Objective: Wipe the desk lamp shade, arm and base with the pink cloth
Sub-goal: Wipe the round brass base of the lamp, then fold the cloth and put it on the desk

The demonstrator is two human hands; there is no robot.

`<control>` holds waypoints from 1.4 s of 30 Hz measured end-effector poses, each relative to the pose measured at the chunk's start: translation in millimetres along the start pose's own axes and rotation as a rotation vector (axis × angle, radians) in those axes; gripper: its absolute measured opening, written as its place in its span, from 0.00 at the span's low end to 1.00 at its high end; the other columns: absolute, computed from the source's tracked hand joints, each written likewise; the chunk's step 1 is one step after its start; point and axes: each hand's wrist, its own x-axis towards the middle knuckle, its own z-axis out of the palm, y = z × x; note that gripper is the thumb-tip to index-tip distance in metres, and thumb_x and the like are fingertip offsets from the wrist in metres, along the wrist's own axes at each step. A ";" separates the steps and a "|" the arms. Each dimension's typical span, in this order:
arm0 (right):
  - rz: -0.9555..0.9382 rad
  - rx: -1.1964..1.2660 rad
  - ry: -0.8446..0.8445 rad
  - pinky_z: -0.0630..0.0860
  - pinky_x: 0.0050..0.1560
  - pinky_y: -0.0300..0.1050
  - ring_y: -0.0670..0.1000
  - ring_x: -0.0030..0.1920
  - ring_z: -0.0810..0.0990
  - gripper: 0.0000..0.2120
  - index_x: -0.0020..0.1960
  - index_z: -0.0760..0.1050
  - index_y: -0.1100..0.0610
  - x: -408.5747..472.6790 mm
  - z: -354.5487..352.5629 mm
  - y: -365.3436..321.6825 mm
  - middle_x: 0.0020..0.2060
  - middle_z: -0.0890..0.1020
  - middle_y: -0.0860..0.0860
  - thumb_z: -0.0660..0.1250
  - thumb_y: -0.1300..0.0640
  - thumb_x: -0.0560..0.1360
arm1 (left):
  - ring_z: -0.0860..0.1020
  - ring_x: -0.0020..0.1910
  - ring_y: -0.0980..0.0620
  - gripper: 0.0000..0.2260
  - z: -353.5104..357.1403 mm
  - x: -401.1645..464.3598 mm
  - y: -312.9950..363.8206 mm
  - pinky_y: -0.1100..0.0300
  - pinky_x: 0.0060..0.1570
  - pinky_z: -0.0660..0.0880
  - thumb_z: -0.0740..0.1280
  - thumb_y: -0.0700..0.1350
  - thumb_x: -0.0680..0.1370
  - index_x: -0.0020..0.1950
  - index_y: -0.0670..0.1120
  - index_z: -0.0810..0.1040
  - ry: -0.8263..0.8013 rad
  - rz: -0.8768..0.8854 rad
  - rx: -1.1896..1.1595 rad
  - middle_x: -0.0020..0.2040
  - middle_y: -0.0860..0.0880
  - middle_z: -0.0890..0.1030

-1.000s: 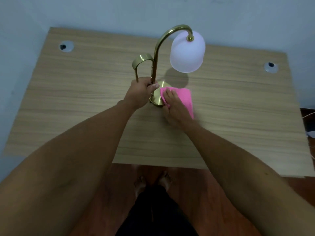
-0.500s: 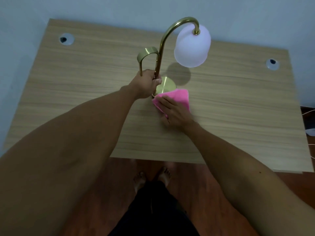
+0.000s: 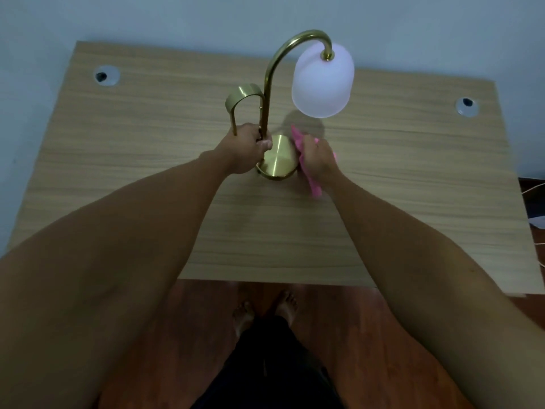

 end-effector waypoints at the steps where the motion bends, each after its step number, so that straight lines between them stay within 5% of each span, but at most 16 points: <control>1: -0.007 0.034 -0.009 0.77 0.66 0.55 0.54 0.57 0.82 0.23 0.67 0.78 0.59 -5.3 9.2 1.3 0.57 0.84 0.55 0.59 0.42 0.84 | 0.75 0.36 0.58 0.09 0.4 0.1 0.2 0.65 0.34 0.68 0.63 0.44 0.82 0.52 0.41 0.80 0.001 -0.001 0.001 0.39 0.51 0.78; 4: -0.073 0.073 0.031 0.77 0.60 0.48 0.50 0.56 0.80 0.19 0.74 0.72 0.47 -29.6 34.3 15.1 0.59 0.83 0.52 0.58 0.44 0.86 | 0.75 0.36 0.58 0.09 1.0 0.2 -0.6 0.64 0.35 0.68 0.63 0.43 0.81 0.51 0.40 0.80 0.006 0.004 0.002 0.40 0.49 0.78; 7: -0.103 0.131 0.099 0.75 0.64 0.40 0.47 0.67 0.74 0.28 0.84 0.54 0.55 -58.3 61.8 25.1 0.79 0.69 0.54 0.58 0.58 0.86 | 0.75 0.38 0.56 0.09 1.1 -0.2 0.4 0.64 0.36 0.68 0.63 0.43 0.81 0.50 0.40 0.81 0.008 0.002 0.004 0.41 0.48 0.79; 9: -0.079 0.125 0.154 0.75 0.63 0.44 0.55 0.71 0.74 0.29 0.84 0.54 0.57 -76.0 81.4 29.7 0.80 0.65 0.58 0.57 0.55 0.85 | 0.76 0.39 0.55 0.08 0.8 -0.2 0.4 0.65 0.37 0.69 0.64 0.43 0.81 0.50 0.41 0.81 0.017 -0.009 0.008 0.42 0.48 0.80; 12: -0.013 0.249 0.102 0.78 0.51 0.56 0.62 0.55 0.80 0.24 0.75 0.63 0.51 -96.4 100.0 33.9 0.65 0.76 0.63 0.54 0.41 0.83 | 0.76 0.41 0.53 0.08 0.8 -0.7 1.0 0.66 0.37 0.68 0.64 0.44 0.80 0.49 0.43 0.81 0.024 -0.022 0.018 0.43 0.49 0.80; 14: 0.028 0.554 -0.011 0.78 0.44 0.60 0.63 0.43 0.80 0.23 0.65 0.74 0.60 -109.6 96.4 27.4 0.50 0.79 0.66 0.58 0.42 0.85 | 0.77 0.44 0.52 0.08 1.8 -1.1 0.6 0.66 0.37 0.68 0.64 0.44 0.80 0.51 0.43 0.82 0.024 -0.044 0.011 0.44 0.49 0.81; 17: 0.132 0.715 -0.203 0.76 0.66 0.57 0.60 0.63 0.79 0.15 0.64 0.76 0.60 -119.7 73.6 22.1 0.63 0.78 0.62 0.57 0.54 0.85 | 0.79 0.49 0.49 0.09 4.3 -3.0 -2.3 0.65 0.39 0.69 0.65 0.47 0.81 0.54 0.44 0.82 0.045 -0.080 -0.032 0.50 0.47 0.83; 22: 0.409 0.840 -0.349 0.76 0.58 0.59 0.60 0.52 0.77 0.25 0.69 0.69 0.59 -118.4 23.9 26.0 0.57 0.76 0.61 0.59 0.49 0.75 | 0.79 0.55 0.49 0.23 7.3 -32.0 -0.6 0.55 0.53 0.73 0.64 0.61 0.79 0.62 0.43 0.78 0.111 -0.144 -0.181 0.57 0.48 0.82; 25: 0.404 0.960 -0.476 0.79 0.54 0.58 0.60 0.48 0.81 0.22 0.67 0.70 0.59 -125.6 -1.2 20.4 0.53 0.79 0.60 0.58 0.51 0.76 | 0.82 0.51 0.44 0.24 11.6 -61.4 -0.3 0.46 0.56 0.78 0.61 0.63 0.80 0.57 0.44 0.81 0.085 -0.226 -0.400 0.53 0.41 0.84; 27: 0.374 0.969 -0.511 0.79 0.54 0.58 0.60 0.47 0.82 0.23 0.64 0.71 0.60 -128.7 -12.1 14.7 0.49 0.81 0.59 0.62 0.52 0.71 | 0.80 0.48 0.44 0.27 12.7 -80.7 2.9 0.49 0.54 0.77 0.60 0.64 0.79 0.57 0.41 0.82 -0.042 -0.318 -0.556 0.51 0.42 0.83; 31: 0.315 0.901 -0.509 0.75 0.59 0.59 0.60 0.47 0.79 0.28 0.64 0.68 0.60 -136.2 -22.8 -0.9 0.47 0.79 0.58 0.67 0.51 0.67 | 0.70 0.32 0.53 0.13 14.0 -108.7 11.9 0.59 0.37 0.68 0.63 0.57 0.79 0.42 0.49 0.78 -0.240 -0.331 -0.795 0.35 0.51 0.74; 36: 0.314 0.869 -0.468 0.75 0.61 0.60 0.60 0.48 0.81 0.22 0.67 0.69 0.62 -146.2 -32.8 -11.0 0.48 0.79 0.59 0.63 0.53 0.75 | 0.82 0.54 0.45 0.12 14.8 -122.9 22.9 0.54 0.46 0.79 0.69 0.46 0.78 0.58 0.41 0.82 -0.123 -0.253 -0.879 0.57 0.42 0.84; 39: 0.247 0.817 -0.445 0.83 0.53 0.57 0.59 0.49 0.83 0.11 0.63 0.71 0.63 -159.5 -42.8 -6.7 0.47 0.82 0.59 0.63 0.60 0.82 | 0.83 0.54 0.42 0.08 15.5 -130.2 30.4 0.52 0.43 0.81 0.65 0.45 0.82 0.58 0.44 0.80 -0.083 -0.177 -0.867 0.57 0.42 0.84; 42: 0.219 0.717 -0.348 0.86 0.48 0.56 0.58 0.51 0.85 0.11 0.65 0.73 0.64 -166.2 -53.2 9.8 0.49 0.85 0.59 0.63 0.66 0.83 | 0.82 0.50 0.45 0.08 17.1 -137.7 37.2 0.50 0.41 0.82 0.62 0.46 0.84 0.60 0.45 0.75 -0.044 -0.155 -0.788 0.56 0.43 0.81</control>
